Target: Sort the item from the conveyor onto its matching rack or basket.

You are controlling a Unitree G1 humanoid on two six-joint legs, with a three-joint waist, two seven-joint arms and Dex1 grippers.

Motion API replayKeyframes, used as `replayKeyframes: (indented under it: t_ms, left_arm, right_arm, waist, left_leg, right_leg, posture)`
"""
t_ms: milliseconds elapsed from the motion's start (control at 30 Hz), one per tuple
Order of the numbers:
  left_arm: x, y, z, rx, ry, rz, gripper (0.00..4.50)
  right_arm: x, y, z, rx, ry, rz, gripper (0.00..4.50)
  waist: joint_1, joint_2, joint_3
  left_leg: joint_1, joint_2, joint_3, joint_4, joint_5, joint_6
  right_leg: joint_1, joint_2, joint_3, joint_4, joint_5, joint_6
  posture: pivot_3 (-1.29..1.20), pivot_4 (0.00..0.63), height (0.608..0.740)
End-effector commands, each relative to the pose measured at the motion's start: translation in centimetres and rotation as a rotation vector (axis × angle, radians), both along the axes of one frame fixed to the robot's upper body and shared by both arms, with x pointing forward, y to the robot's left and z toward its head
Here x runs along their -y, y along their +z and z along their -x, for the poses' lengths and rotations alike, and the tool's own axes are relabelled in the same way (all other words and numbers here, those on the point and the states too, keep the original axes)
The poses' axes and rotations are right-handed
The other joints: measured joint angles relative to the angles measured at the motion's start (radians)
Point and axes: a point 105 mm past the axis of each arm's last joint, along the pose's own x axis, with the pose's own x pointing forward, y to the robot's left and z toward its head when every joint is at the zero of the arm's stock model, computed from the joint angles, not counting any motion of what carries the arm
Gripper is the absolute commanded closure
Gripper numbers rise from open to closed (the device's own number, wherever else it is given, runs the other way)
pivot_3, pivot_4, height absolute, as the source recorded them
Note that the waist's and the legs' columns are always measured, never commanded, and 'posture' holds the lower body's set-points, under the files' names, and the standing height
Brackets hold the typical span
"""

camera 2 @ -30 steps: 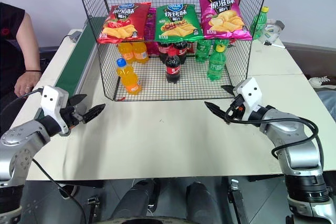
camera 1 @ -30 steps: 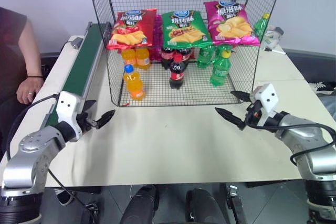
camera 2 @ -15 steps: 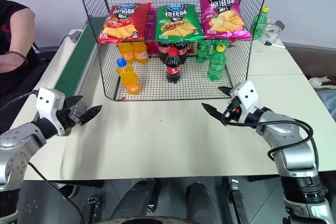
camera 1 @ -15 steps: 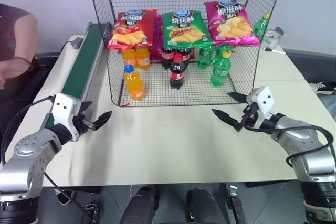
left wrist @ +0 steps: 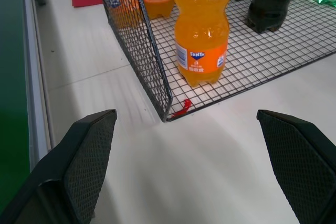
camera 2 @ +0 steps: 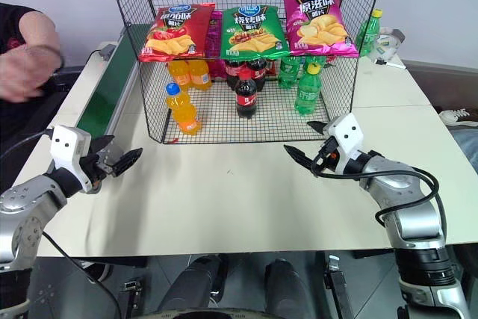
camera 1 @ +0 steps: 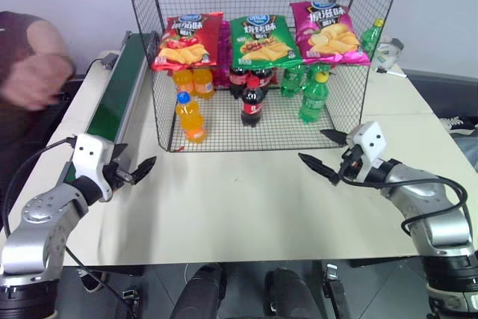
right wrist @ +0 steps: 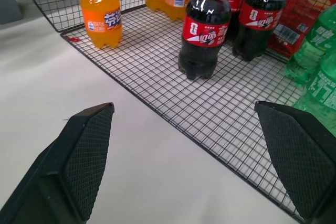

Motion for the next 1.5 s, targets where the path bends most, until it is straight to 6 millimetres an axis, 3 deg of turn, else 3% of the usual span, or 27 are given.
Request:
replayKeyframes:
  t_ms: [33,633,867,1167,1367,1500]
  left_arm:
    - [-0.5,1.1,-0.3,0.062,0.024,-0.011,0.02]
    - [-1.2,0.7,-0.8,0.094,0.109,0.048,0.02]
    - [-1.2,0.8,-1.3,0.123,0.146,0.079,0.02]
    - [-0.7,0.6,-1.8,0.139,0.159,0.103,0.02]
    - [-1.1,0.7,-1.8,0.138,0.166,0.109,0.02]
    - [-2.7,1.1,-1.9,0.143,0.206,0.084,0.02]
  right_arm:
    - [-0.7,1.1,-0.3,0.06,0.01,-0.012,0.0]
    - [-1.8,1.0,-1.9,0.138,-0.093,-0.056,0.0]
    - [-1.7,1.2,-3.6,0.189,-0.233,-0.084,0.0]
    - [-3.9,1.1,-4.8,0.241,-0.366,-0.114,0.0]
    - [-5.1,0.9,-4.4,0.233,-0.294,-0.122,0.0]
    - [-6.0,0.9,-3.5,0.193,-0.156,-0.14,0.0]
  waist:
    - [0.0,0.0,0.0]
    - [0.0,0.0,0.0]
    - [-0.001,0.0,0.0]
    - [-0.003,0.0,0.0]
    - [-0.003,0.0,0.0]
    - [-0.005,0.0,0.0]
  left_leg:
    - [0.0,0.0,0.0,0.0,0.0,0.0]
    - [0.0,0.0,0.0,0.0,0.0,0.0]
    - [0.0,0.0,0.0,0.0,0.0,0.0]
    - [0.0,0.0,0.0,-0.001,0.0,0.0]
    - [0.0,-0.001,0.0,-0.001,0.001,0.0]
    - [0.001,0.0,0.0,-0.001,0.001,-0.001]
  right_leg:
    - [0.0,0.0,0.0,0.0,0.0,0.0]
    - [-0.001,0.0,0.0,0.0,0.0,0.0]
    - [-0.002,0.001,0.0,0.0,0.0,0.001]
    - [-0.004,0.001,0.0,0.001,0.001,0.002]
    - [-0.005,0.001,0.0,0.001,0.002,0.004]
    - [-0.005,0.001,0.0,0.002,0.002,0.003]
  posture:
    - [0.0,0.15,0.74]
    - [0.0,0.15,0.74]
    - [0.0,0.15,0.74]
    - [0.0,0.15,0.74]
    - [0.0,0.15,0.74]
    - [0.0,0.15,0.74]
